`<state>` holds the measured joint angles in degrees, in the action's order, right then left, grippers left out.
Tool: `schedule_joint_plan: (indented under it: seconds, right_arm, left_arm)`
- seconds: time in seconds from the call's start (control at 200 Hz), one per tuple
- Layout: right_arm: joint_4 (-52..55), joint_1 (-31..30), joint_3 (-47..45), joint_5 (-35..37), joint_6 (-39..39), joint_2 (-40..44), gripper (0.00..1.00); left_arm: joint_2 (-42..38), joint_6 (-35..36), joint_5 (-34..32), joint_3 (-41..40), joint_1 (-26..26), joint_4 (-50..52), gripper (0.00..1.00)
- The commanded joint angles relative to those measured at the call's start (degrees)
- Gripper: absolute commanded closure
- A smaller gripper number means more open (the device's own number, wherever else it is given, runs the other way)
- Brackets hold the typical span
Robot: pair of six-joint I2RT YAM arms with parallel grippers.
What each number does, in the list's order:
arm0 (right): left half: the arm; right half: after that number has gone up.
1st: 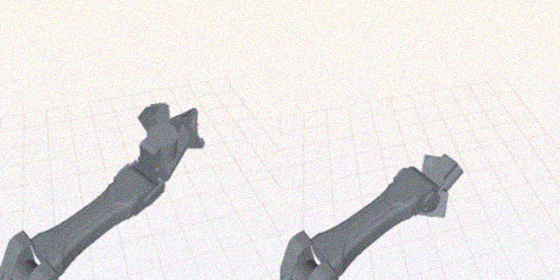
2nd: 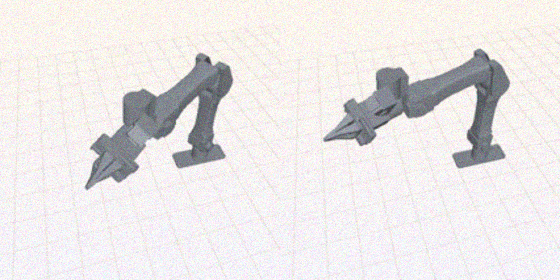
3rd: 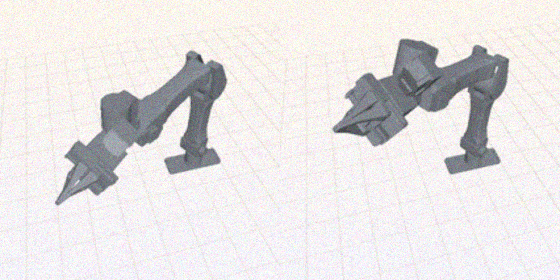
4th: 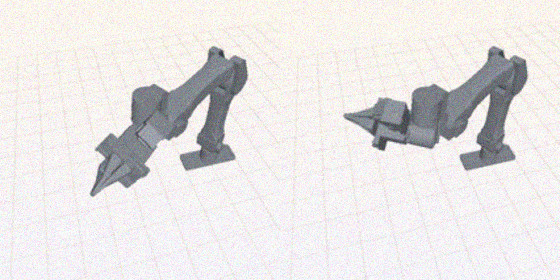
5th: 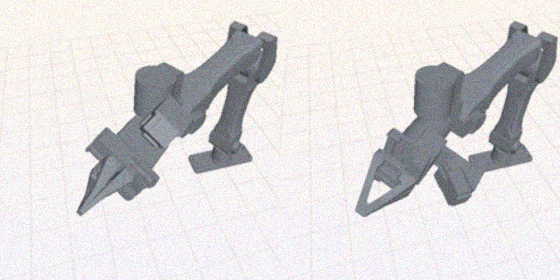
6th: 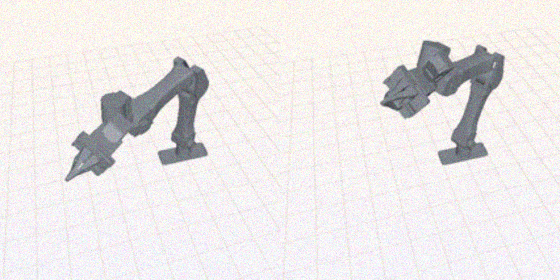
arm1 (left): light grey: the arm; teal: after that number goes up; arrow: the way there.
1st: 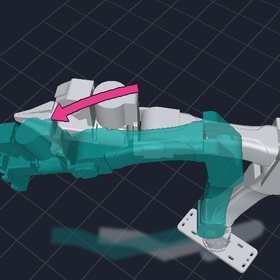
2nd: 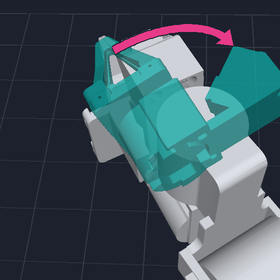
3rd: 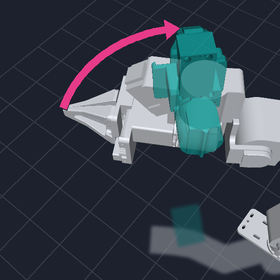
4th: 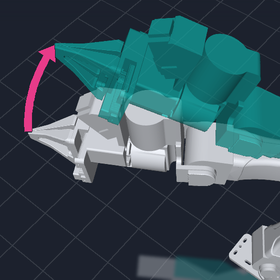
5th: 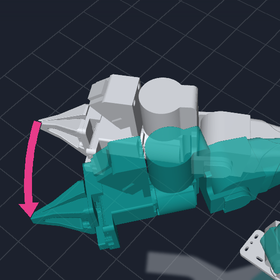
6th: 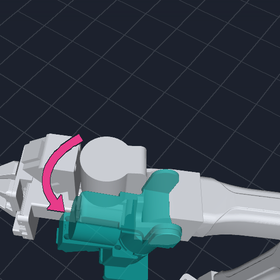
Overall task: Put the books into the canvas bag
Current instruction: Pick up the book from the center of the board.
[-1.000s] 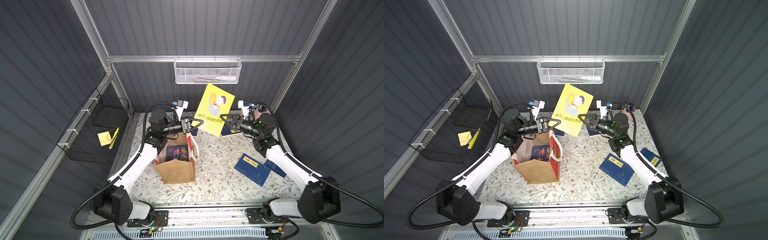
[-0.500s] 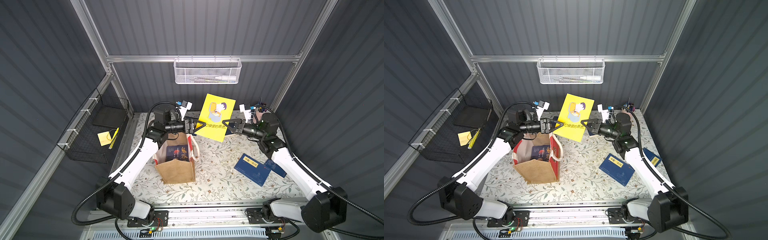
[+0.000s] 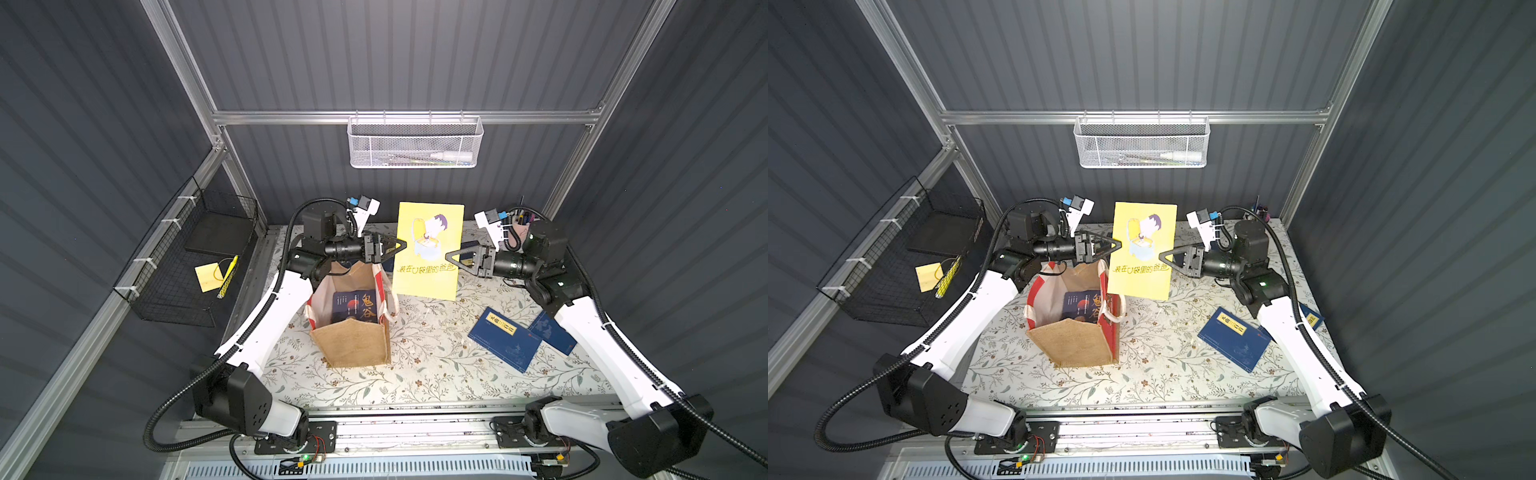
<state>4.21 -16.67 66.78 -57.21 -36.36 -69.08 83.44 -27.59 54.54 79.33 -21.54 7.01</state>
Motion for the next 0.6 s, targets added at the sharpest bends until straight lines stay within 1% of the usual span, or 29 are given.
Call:
schedule_joint_plan:
  seconds: [0.0, 0.075, 0.11, 0.17, 0.195, 0.315, 0.365, 0.41, 0.44, 0.465, 0.48, 0.54, 0.595]
  right_arm:
    - [-3.3, -0.4, 1.3, -1.8, 1.0, -0.1, 0.99]
    - [-3.8, -0.7, 1.4, -1.7, 0.4, -0.1, 1.00]
    - [-3.9, -0.9, 1.6, -1.9, 0.1, -1.8, 1.00]
    - [-4.2, -1.5, 1.9, -1.9, 0.0, -2.3, 1.00]
    - [-4.2, -1.8, 2.1, -1.9, -0.1, -2.6, 1.00]
    - [-3.9, -3.4, 3.0, -1.5, 0.3, -3.9, 1.00]
    - [-3.3, -3.9, 3.3, -0.8, 0.5, -4.3, 0.94]
    - [-2.7, -4.3, 3.8, 0.4, 0.8, -4.6, 0.85]
    - [-1.8, -4.5, 4.1, 1.7, 1.1, -4.7, 0.75]
    - [-0.8, -4.6, 4.5, 3.0, 1.4, -4.7, 0.65]
    - [0.2, -4.8, 4.7, 3.8, 1.8, -4.7, 0.61]
    - [3.1, -5.2, 5.7, 7.9, 2.1, -5.1, 0.58]
    - [4.1, -5.8, 6.3, 11.2, -0.1, -6.1, 0.54]
  left_arm:
    - [-0.2, -5.7, 6.2, -1.6, 0.0, -8.3, 0.52]
    - [-0.5, -5.6, 7.2, -1.2, 0.0, -7.4, 0.67]
    - [-0.6, -5.6, 7.6, -1.1, 0.0, -7.0, 0.73]
    - [-1.0, -5.5, 8.3, -0.8, 0.0, -6.2, 0.81]
    - [-1.2, -5.3, 8.4, -0.8, 0.0, -5.9, 0.83]
    - [-2.2, -4.9, 8.4, -1.2, 0.0, -4.7, 0.83]
    - [-2.6, -4.5, 8.5, -1.1, 0.0, -3.9, 0.90]
    - [-2.9, -3.2, 8.0, -0.5, 0.0, -2.0, 0.99]
    - [-3.2, -2.0, 7.3, 0.0, 0.1, -0.1, 1.00]
    - [-3.5, -0.9, 6.4, 0.7, 0.1, 1.9, 1.00]
    - [-3.7, -0.1, 5.6, 1.1, 0.1, 3.3, 1.00]
    - [-4.6, 4.0, 0.7, 4.7, 0.4, 10.6, 1.00]
    - [-5.5, 7.5, -6.7, 7.5, 0.6, 17.9, 1.00]
